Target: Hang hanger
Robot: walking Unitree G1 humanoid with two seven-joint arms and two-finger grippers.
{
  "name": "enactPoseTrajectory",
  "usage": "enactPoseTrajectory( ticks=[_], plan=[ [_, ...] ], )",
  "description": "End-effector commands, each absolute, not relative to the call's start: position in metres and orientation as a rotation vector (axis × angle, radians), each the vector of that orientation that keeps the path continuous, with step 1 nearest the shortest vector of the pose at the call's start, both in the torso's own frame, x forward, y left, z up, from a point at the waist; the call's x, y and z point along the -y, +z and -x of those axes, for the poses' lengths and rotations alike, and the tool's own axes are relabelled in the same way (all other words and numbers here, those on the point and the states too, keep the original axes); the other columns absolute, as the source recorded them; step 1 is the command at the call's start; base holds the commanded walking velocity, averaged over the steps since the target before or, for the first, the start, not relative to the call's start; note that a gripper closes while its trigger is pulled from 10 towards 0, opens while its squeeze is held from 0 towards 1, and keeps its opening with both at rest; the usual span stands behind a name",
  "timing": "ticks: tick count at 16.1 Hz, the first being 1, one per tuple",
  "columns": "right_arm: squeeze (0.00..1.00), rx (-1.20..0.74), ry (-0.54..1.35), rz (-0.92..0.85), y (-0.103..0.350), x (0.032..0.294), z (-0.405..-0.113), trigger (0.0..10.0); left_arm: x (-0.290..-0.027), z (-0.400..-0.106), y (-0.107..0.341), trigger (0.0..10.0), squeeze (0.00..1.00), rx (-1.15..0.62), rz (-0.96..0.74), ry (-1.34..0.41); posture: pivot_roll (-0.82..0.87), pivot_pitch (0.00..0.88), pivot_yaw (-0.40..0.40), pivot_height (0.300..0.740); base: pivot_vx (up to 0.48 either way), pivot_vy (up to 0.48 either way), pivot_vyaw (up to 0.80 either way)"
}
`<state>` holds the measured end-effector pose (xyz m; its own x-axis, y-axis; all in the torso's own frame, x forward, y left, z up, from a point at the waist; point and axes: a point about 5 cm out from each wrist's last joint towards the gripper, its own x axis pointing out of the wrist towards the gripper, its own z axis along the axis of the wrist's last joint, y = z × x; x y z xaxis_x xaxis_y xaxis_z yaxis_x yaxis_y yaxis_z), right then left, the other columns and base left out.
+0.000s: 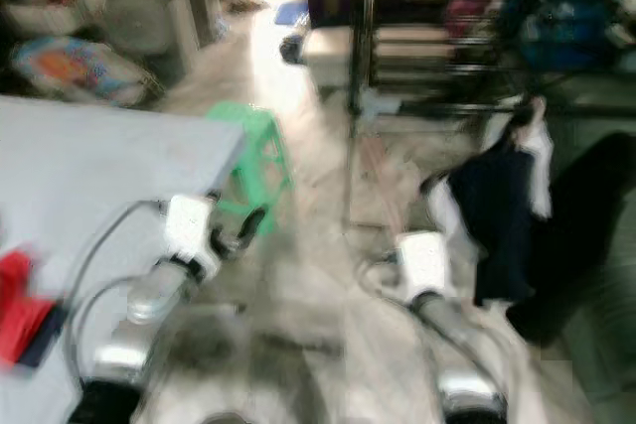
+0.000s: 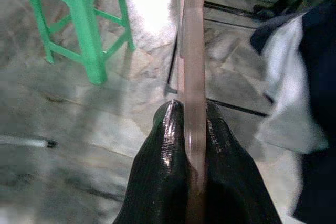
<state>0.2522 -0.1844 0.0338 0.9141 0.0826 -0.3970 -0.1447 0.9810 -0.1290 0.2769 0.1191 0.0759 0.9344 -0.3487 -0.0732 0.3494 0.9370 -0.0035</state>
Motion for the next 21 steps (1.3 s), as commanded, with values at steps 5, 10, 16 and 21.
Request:
enactPoseTrajectory(
  ticks=[5,10,16,21],
  plan=[
    [0.0,-0.458,0.037,0.145,0.03,0.2,-0.251,10.0,-0.109,-0.279,0.082,10.0,0.0,-0.064,0.005,-0.391,-0.07,0.0,0.058,0.74,0.48,0.0,0.0],
    [0.0,-0.471,0.055,0.135,0.03,0.199,-0.252,10.0,-0.109,-0.278,0.078,10.0,0.0,-0.095,0.033,-0.384,-0.07,0.0,0.058,0.74,0.367,0.263,0.0],
    [0.0,-0.483,0.072,0.167,0.029,0.198,-0.249,10.0,-0.109,-0.279,0.08,10.0,0.0,-0.087,0.044,-0.363,-0.07,0.0,0.056,0.74,0.277,0.289,0.0],
    [0.0,-0.573,0.091,0.22,0.022,0.203,-0.214,10.0,-0.108,-0.276,0.077,10.0,0.0,-0.106,0.033,-0.367,-0.07,0.0,0.057,0.74,0.0,0.0,0.0]
  ],
)
